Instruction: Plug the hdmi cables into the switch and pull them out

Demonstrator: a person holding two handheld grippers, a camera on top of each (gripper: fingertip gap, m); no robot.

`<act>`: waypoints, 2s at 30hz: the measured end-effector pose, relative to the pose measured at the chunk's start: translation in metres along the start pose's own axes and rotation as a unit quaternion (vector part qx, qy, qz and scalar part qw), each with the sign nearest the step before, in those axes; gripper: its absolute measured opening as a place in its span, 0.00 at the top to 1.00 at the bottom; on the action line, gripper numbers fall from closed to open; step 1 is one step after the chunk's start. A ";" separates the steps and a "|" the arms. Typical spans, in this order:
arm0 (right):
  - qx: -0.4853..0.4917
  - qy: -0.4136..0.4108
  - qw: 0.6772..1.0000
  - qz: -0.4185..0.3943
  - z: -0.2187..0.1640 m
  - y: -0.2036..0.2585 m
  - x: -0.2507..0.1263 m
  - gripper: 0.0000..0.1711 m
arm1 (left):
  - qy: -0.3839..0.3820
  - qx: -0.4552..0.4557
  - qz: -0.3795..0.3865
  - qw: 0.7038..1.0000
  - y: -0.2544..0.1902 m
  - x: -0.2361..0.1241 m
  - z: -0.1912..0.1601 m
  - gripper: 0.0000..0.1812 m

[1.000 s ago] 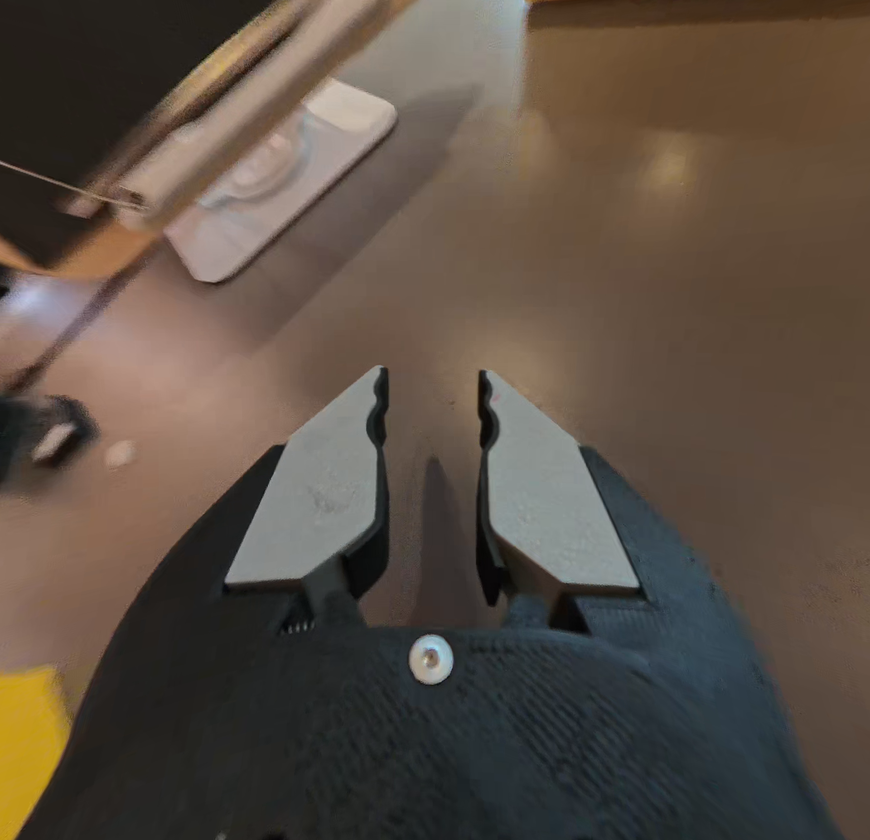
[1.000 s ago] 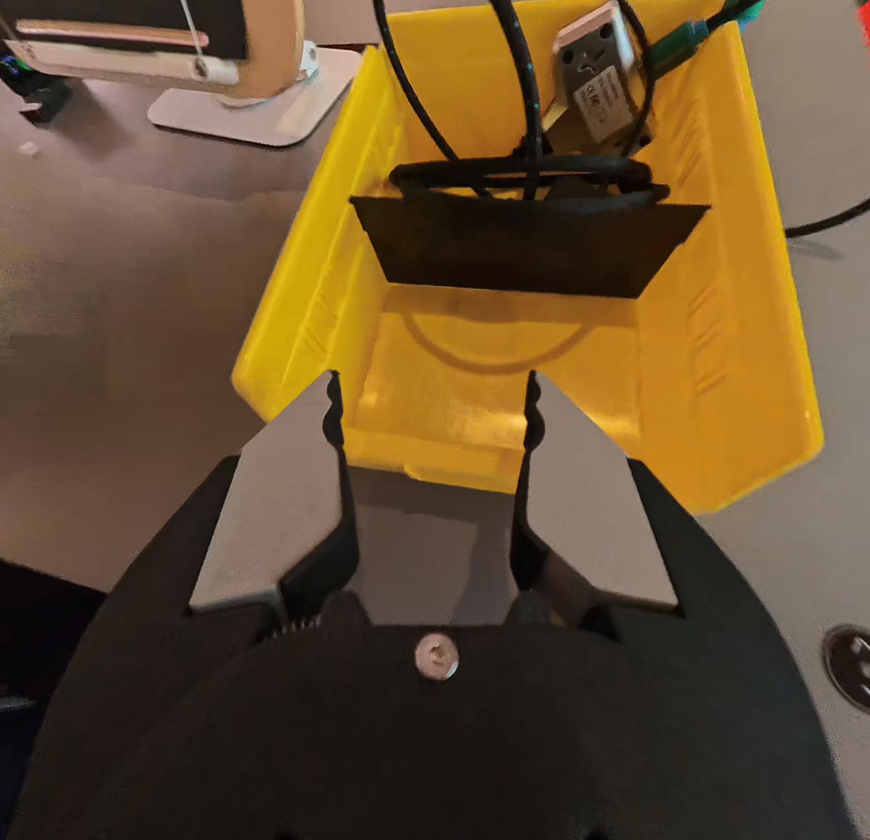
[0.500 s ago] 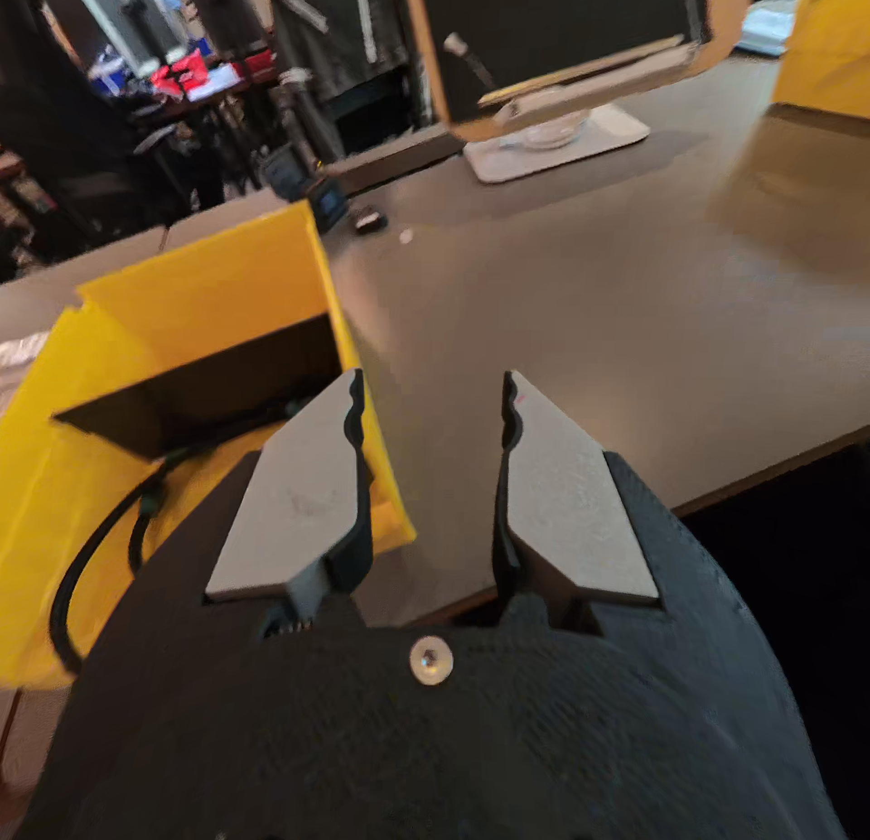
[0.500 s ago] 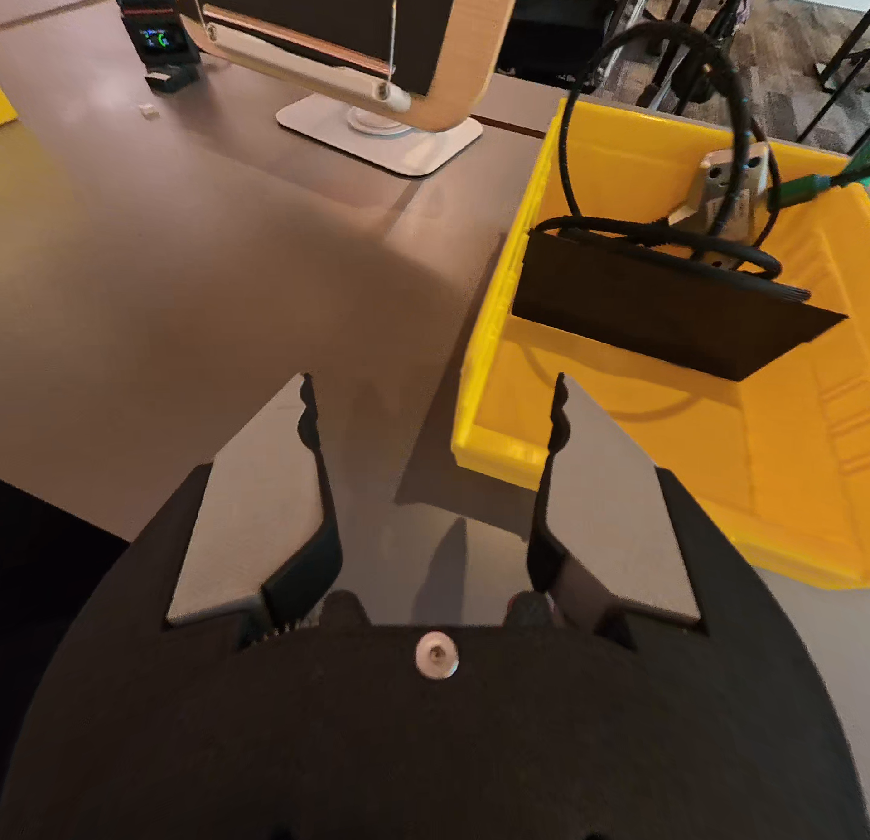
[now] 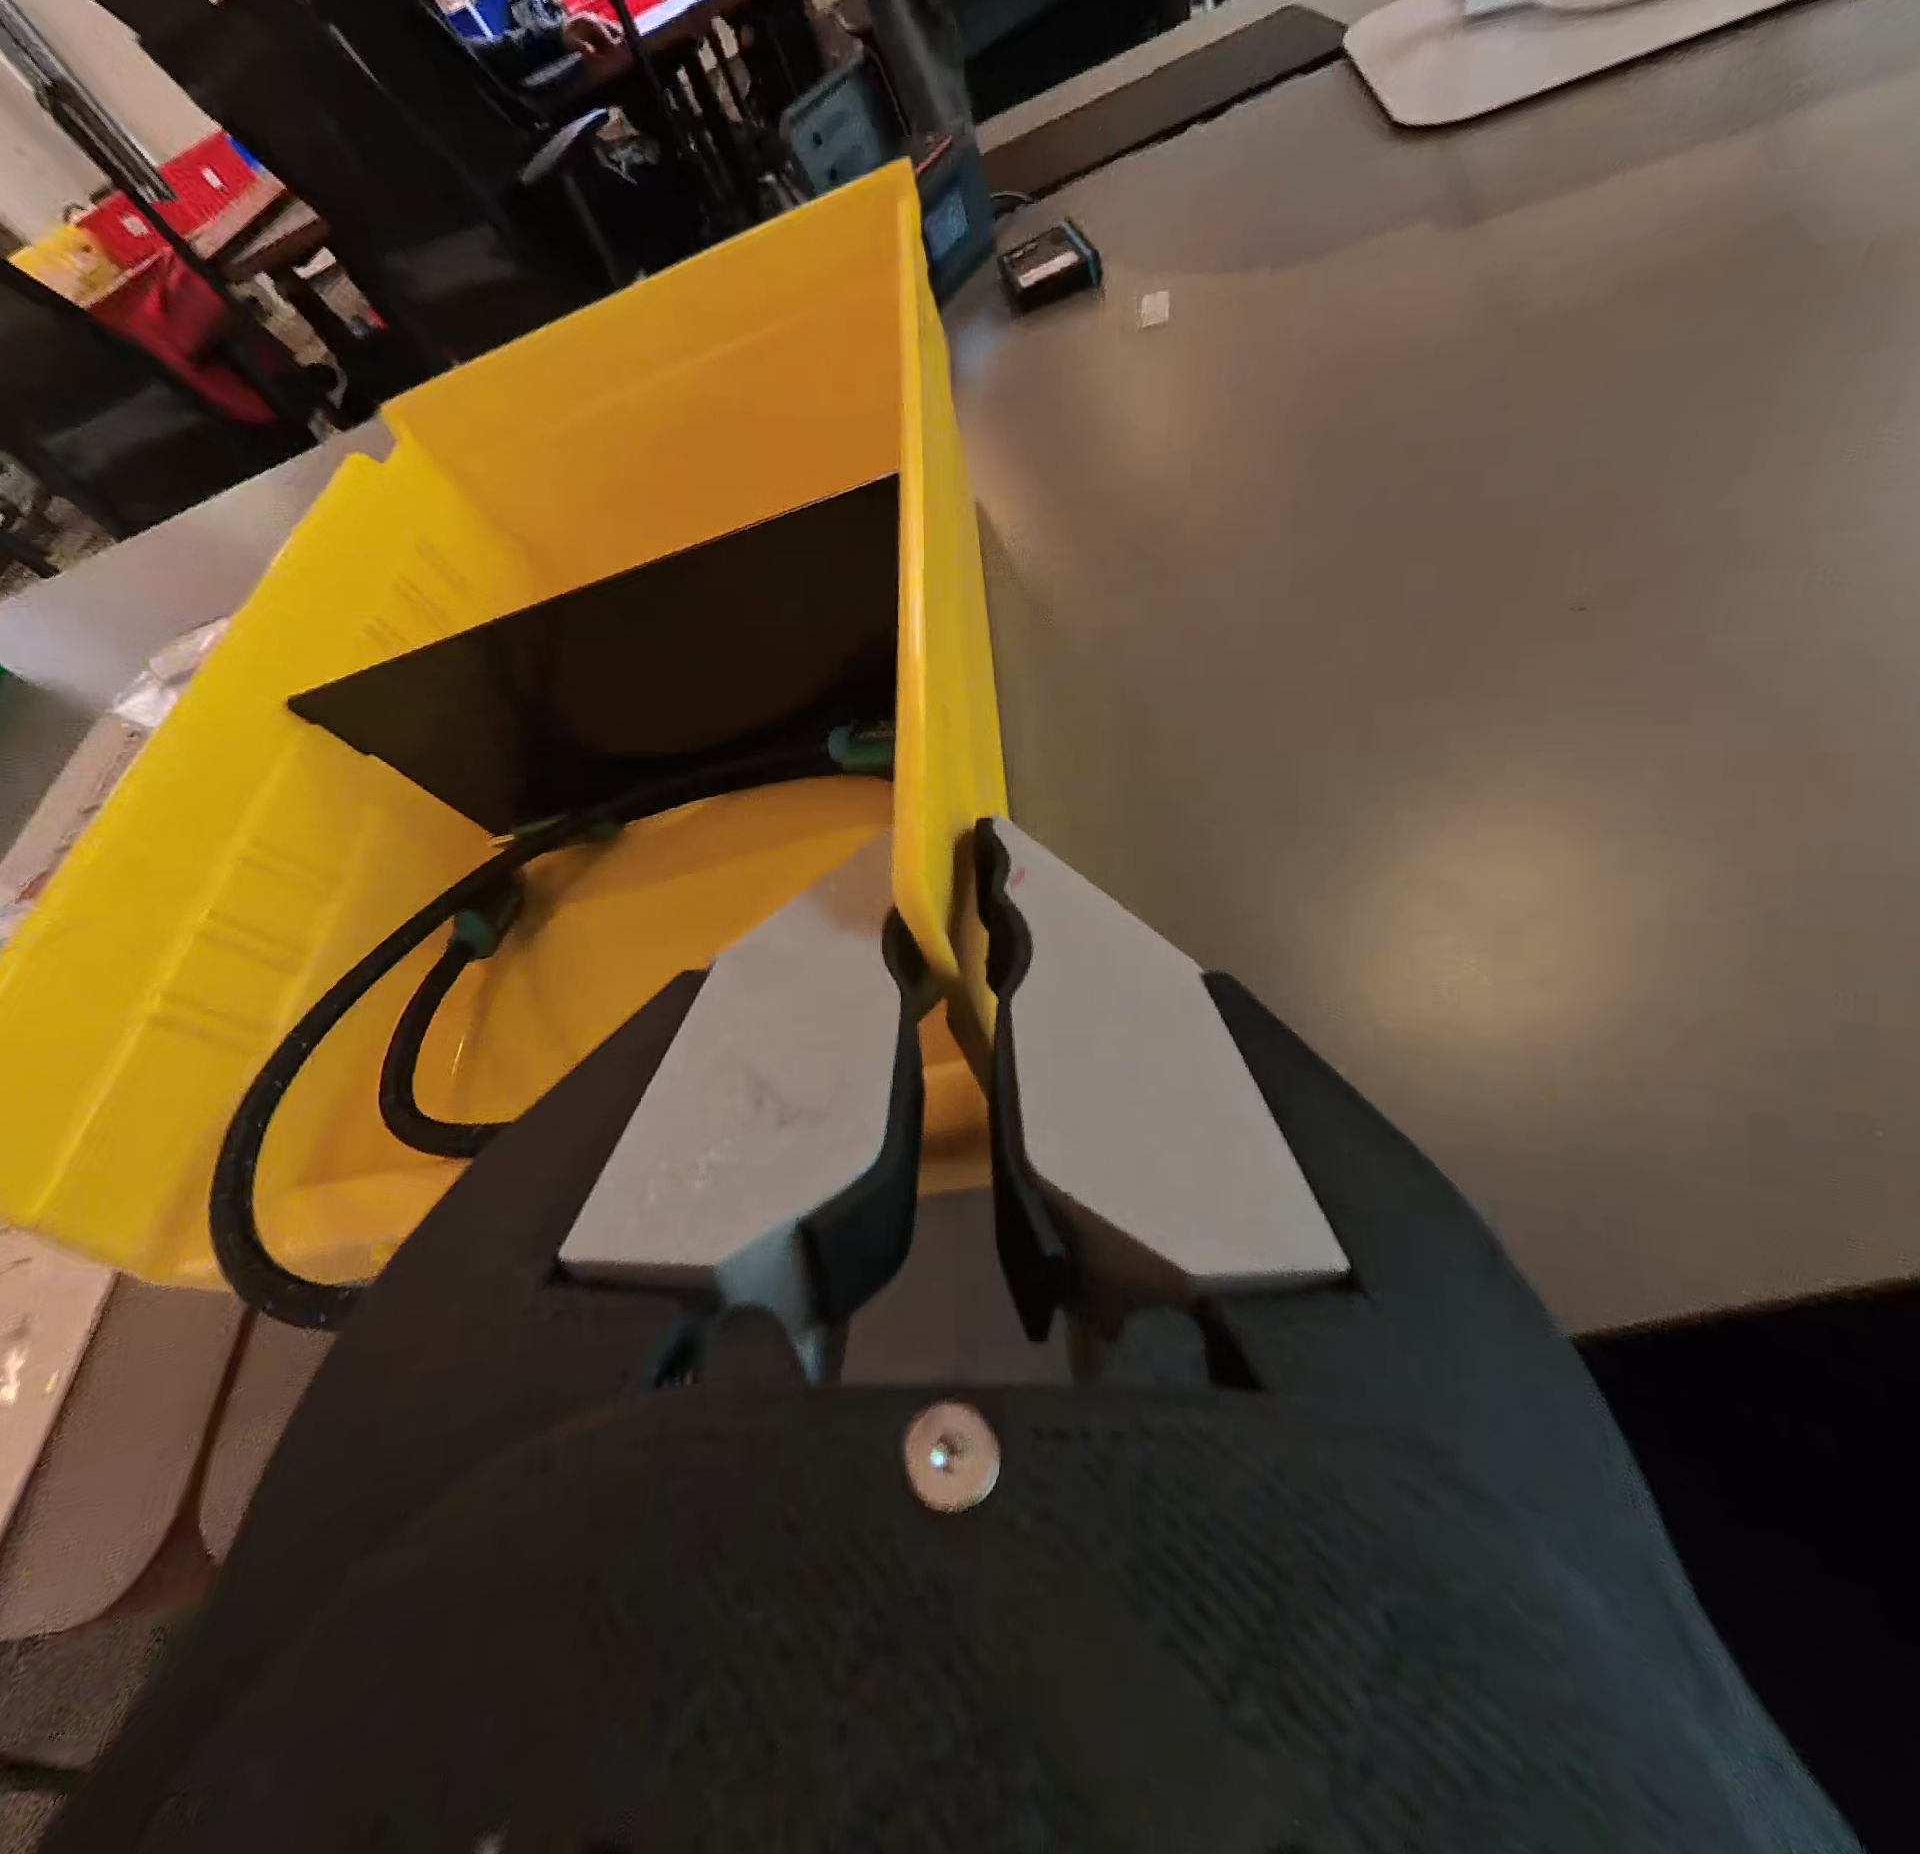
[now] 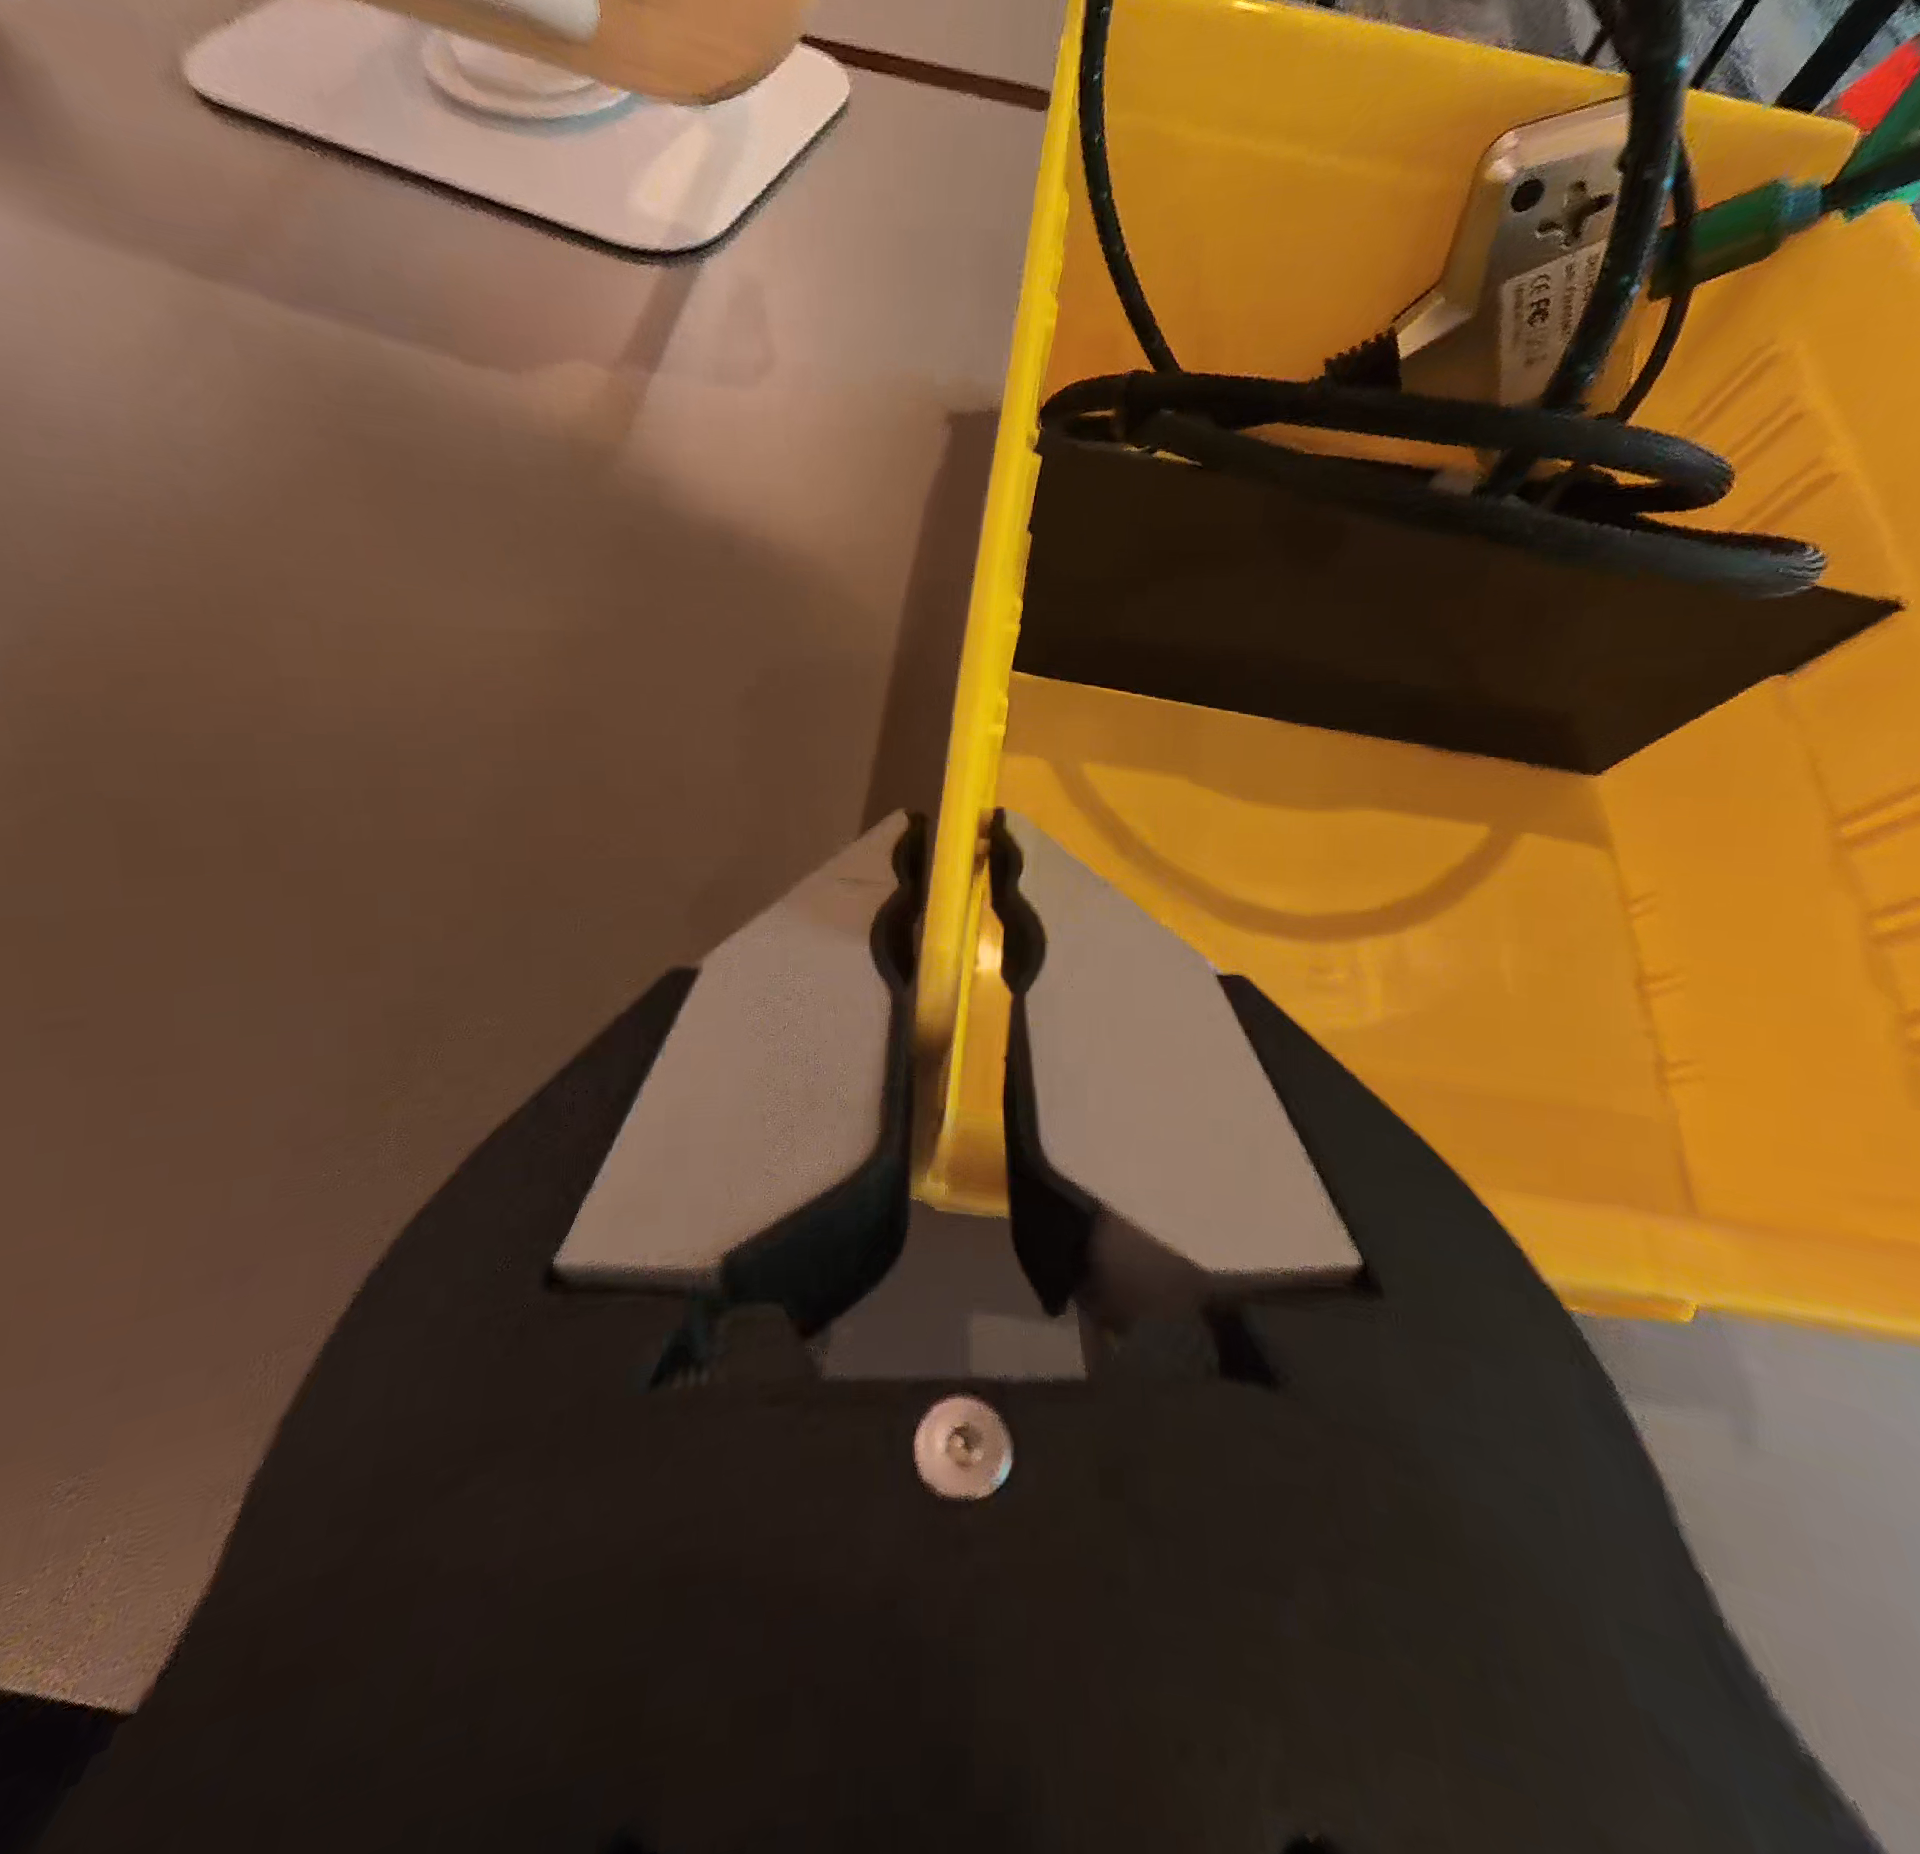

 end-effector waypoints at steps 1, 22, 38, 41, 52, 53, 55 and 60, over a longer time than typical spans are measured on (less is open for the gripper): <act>-0.015 0.005 1.000 -0.009 -0.001 0.000 0.000 0.96 | -0.007 -0.001 -0.001 1.000 0.005 -0.004 0.001 0.99; -0.171 0.011 0.964 0.202 0.033 0.391 -0.050 0.78 | -0.171 -0.024 0.002 0.985 0.051 -0.103 0.086 0.99; -0.167 -0.105 0.878 0.435 0.073 0.447 -0.170 0.71 | -0.219 0.021 0.000 0.975 0.020 -0.143 0.117 0.99; -0.186 -0.111 0.890 0.401 0.068 0.385 -0.168 0.73 | -0.235 0.050 -0.043 0.970 -0.023 -0.144 0.137 0.99; -0.133 -0.117 0.918 0.355 0.062 0.173 -0.193 0.83 | -0.227 0.164 -0.293 0.914 -0.268 -0.084 0.174 0.98; -0.122 -0.125 0.921 0.348 0.064 0.162 -0.195 0.83 | -0.220 0.173 -0.304 0.911 -0.287 -0.076 0.172 0.98; -0.109 -0.135 0.923 0.343 0.065 0.149 -0.198 0.84 | -0.205 0.192 -0.315 0.906 -0.321 -0.062 0.168 0.98; -0.145 -0.098 0.942 0.285 0.050 0.134 -0.173 0.83 | -0.167 0.209 -0.328 0.906 -0.386 -0.028 0.151 0.97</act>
Point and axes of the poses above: each gripper's, where its closed fingertips meet, x out along the fingers, z out of its top, y = z × x across the jaws, the point moved 2 cm from there along -x, back along the fingers, and after that the axes turned 5 degrees about -z, right-handed, at the moved point
